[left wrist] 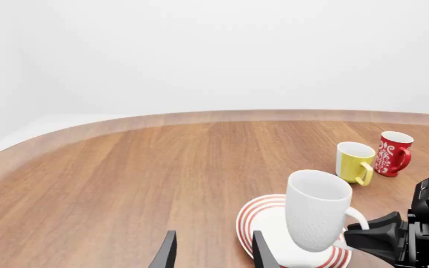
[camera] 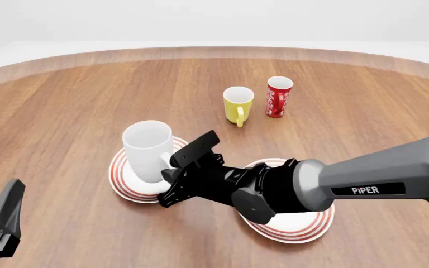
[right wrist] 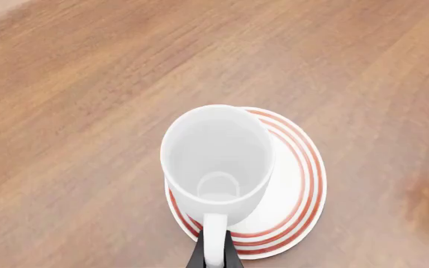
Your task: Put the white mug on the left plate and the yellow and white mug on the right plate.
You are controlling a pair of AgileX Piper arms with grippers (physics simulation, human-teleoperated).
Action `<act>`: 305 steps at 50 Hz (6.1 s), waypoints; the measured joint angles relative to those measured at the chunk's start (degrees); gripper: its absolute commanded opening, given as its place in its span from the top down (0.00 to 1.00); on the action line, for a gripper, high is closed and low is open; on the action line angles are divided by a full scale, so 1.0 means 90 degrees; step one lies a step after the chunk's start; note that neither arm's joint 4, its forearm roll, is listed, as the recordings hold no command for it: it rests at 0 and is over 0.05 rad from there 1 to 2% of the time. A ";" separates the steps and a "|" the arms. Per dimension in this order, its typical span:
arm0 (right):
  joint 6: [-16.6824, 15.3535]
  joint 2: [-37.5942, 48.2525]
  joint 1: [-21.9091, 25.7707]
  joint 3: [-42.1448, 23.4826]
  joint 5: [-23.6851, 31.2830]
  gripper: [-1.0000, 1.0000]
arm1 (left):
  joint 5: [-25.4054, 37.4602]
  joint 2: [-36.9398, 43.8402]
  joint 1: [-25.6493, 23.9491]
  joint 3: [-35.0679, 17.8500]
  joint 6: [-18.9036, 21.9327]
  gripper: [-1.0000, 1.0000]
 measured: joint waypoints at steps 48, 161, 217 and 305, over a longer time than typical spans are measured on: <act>-0.0018 0.0286 -0.0032 -0.0510 0.0183 1.00 | 0.0000 0.0000 0.0000 0.0000 0.0000 0.00; 0.0167 -0.2364 -0.0857 0.0168 0.0844 0.00 | 0.0000 0.0000 0.0000 0.0000 0.0000 0.00; 0.0225 -0.2232 -0.2547 -0.0276 0.1058 0.00 | 0.0000 0.0000 0.0000 0.0000 0.0000 0.00; 0.0283 0.0292 -0.3267 -0.2516 0.1886 0.00 | 0.0000 0.0000 0.0000 0.0000 0.0000 0.00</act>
